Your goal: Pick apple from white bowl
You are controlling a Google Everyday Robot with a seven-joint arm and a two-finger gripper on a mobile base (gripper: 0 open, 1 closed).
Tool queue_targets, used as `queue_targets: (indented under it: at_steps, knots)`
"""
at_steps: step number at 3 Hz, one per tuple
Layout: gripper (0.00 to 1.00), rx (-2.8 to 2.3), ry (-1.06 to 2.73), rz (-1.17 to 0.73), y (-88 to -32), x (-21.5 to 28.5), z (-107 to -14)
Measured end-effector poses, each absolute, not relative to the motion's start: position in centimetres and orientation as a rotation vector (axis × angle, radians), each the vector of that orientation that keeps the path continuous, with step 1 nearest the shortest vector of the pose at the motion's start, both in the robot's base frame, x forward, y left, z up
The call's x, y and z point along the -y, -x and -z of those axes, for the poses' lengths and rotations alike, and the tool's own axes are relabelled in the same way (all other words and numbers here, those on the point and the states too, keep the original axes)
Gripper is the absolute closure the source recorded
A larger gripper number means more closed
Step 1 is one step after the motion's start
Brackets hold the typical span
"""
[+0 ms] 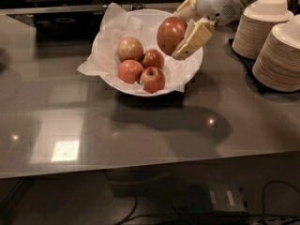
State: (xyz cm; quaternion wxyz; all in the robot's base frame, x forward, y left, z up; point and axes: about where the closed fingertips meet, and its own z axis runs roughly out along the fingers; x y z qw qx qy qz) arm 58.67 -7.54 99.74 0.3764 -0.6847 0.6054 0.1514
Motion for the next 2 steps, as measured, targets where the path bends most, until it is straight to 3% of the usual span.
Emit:
queue_targets:
  at_steps: [2]
  knots:
    - [1.0, -1.425, 1.847, -0.349, -57.79, 5.44, -101.22]
